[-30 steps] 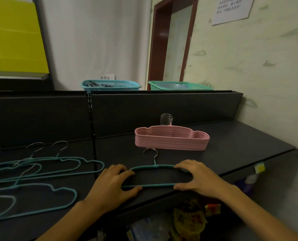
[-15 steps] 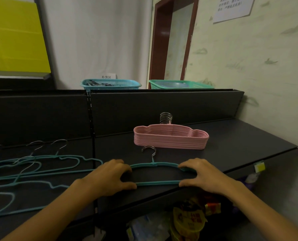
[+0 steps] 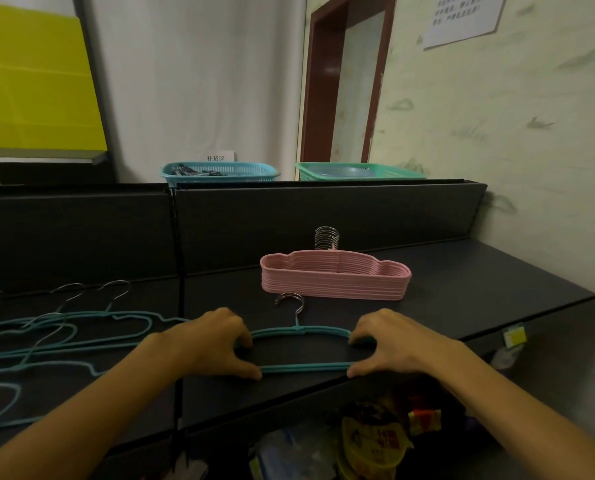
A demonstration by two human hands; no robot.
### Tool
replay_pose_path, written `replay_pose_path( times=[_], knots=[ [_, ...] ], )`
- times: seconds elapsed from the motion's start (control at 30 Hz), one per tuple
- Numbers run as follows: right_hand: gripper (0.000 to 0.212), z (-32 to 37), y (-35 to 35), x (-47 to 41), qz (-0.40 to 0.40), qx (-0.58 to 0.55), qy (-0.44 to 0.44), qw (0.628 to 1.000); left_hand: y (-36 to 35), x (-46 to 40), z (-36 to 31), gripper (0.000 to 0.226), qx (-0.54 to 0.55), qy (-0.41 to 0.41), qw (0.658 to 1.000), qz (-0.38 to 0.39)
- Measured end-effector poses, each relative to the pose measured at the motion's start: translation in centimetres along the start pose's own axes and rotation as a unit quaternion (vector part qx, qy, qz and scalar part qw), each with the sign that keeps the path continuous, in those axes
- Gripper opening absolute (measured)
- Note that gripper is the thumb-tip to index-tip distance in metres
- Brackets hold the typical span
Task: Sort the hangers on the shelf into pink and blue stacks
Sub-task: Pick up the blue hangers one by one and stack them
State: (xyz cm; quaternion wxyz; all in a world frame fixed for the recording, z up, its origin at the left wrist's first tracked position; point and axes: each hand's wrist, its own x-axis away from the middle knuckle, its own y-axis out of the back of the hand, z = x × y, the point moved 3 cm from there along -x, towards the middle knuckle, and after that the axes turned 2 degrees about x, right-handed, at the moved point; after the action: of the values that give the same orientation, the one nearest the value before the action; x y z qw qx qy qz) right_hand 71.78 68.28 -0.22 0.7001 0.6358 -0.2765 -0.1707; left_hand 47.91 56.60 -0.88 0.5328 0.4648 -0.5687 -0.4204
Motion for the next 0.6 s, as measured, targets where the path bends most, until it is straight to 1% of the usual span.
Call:
replay_pose_path(
  times=[0.37, 0.6],
  knots=[
    [0.072, -0.12, 0.41, -0.65, 0.031, 0.002, 0.011, 0.999, -0.06, -1.03, 0.56, 0.067, 0.006, 0.027, 0.998, 0.062],
    [0.074, -0.36, 0.28, -0.52, 0.019, -0.002, 0.015, 1.000, -0.03, -0.66, 0.39, 0.062, 0.020, 0.046, 0.998, 0.045]
  ],
)
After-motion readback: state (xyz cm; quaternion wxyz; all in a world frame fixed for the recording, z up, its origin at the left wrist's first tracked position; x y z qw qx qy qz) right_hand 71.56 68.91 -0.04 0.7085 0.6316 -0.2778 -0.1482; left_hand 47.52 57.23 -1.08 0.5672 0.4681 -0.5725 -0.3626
